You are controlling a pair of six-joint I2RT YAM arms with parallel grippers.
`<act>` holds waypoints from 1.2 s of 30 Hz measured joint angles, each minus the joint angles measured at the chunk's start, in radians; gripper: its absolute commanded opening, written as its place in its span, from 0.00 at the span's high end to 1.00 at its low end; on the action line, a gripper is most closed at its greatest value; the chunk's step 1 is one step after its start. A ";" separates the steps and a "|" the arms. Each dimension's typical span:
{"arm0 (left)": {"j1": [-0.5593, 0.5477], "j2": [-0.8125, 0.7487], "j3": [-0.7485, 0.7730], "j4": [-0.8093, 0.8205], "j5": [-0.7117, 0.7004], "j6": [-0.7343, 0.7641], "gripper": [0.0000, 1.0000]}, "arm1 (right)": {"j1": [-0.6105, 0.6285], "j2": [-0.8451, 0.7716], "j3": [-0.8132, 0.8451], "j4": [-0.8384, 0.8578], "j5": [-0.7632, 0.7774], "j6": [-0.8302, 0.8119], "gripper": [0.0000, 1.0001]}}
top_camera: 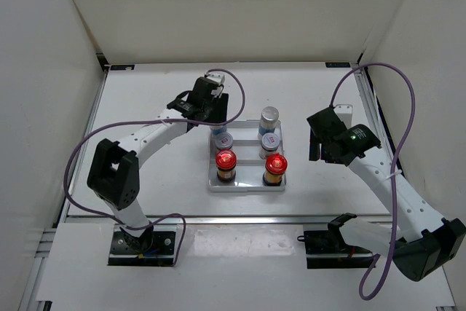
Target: Organize the condiment bottles
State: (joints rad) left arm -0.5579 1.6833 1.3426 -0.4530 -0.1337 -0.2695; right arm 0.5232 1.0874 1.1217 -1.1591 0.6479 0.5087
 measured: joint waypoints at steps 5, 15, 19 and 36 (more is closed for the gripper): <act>-0.003 0.016 -0.004 0.032 0.003 0.001 0.22 | 0.000 0.002 0.000 0.005 -0.004 -0.008 0.01; -0.019 0.013 0.035 0.022 -0.071 0.002 0.00 | 0.000 0.010 0.000 0.010 -0.005 -0.015 0.01; -0.036 -0.130 -0.009 -0.022 -0.163 -0.002 0.00 | 0.000 0.010 0.000 0.010 -0.004 -0.015 0.01; -0.084 -1.088 -0.731 -0.012 -0.483 0.168 0.00 | 0.002 -0.111 -0.010 0.042 -0.058 -0.042 0.01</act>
State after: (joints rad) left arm -0.6415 0.5957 0.6117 -0.4648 -0.6163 -0.1017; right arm 0.5251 0.9764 1.1114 -1.1172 0.5903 0.4667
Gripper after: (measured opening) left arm 0.998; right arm 0.993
